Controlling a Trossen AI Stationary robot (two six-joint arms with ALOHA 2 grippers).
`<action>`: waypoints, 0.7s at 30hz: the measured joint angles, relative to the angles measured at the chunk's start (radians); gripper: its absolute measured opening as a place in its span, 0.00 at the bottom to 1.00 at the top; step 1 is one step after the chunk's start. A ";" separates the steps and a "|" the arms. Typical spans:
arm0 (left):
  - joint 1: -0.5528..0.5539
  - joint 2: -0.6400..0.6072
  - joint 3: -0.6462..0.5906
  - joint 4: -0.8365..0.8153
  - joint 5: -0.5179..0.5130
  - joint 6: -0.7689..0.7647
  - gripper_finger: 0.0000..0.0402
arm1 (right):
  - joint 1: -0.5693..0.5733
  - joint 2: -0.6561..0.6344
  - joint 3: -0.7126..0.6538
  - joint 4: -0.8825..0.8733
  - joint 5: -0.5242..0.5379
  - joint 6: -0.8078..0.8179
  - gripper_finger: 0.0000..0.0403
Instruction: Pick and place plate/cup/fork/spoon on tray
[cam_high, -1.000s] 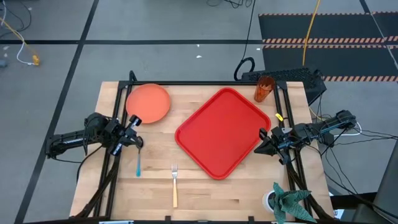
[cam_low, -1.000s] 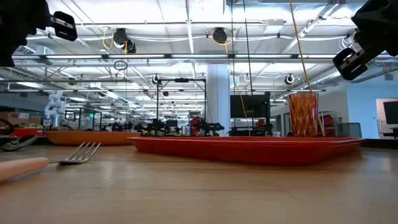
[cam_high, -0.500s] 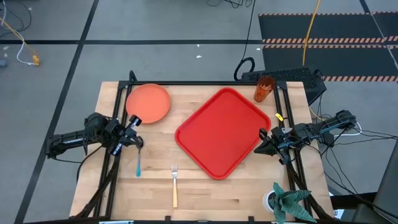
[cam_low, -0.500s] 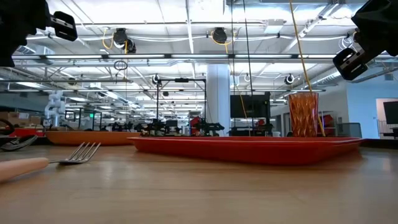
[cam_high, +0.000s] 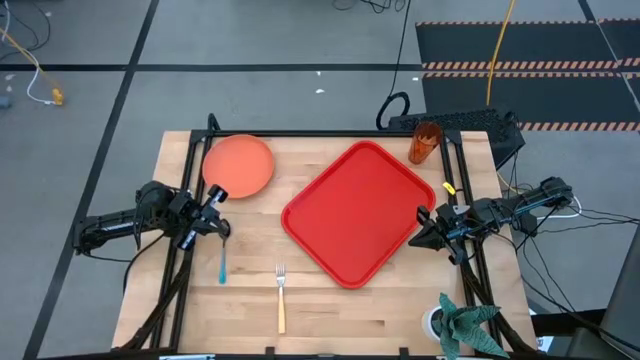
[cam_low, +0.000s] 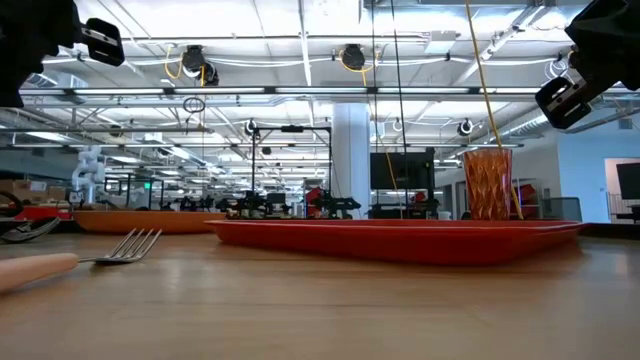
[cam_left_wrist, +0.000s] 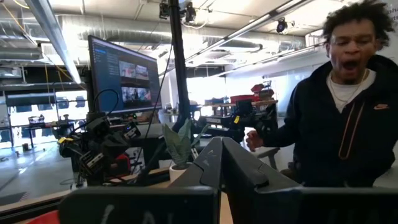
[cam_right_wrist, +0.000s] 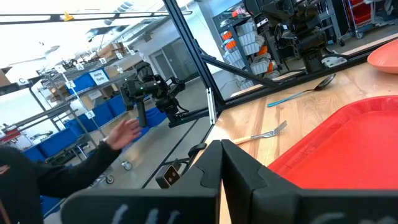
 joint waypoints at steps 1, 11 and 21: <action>0.000 0.000 0.000 0.000 0.000 0.000 0.04 | 0.000 0.000 0.000 0.000 0.000 0.000 0.00; 0.000 0.000 0.000 0.000 0.000 0.001 0.04 | 0.000 0.000 0.000 0.011 0.000 0.000 0.00; 0.000 0.000 0.000 0.024 -0.001 -0.010 0.04 | 0.000 0.000 0.000 0.102 0.004 -0.027 0.00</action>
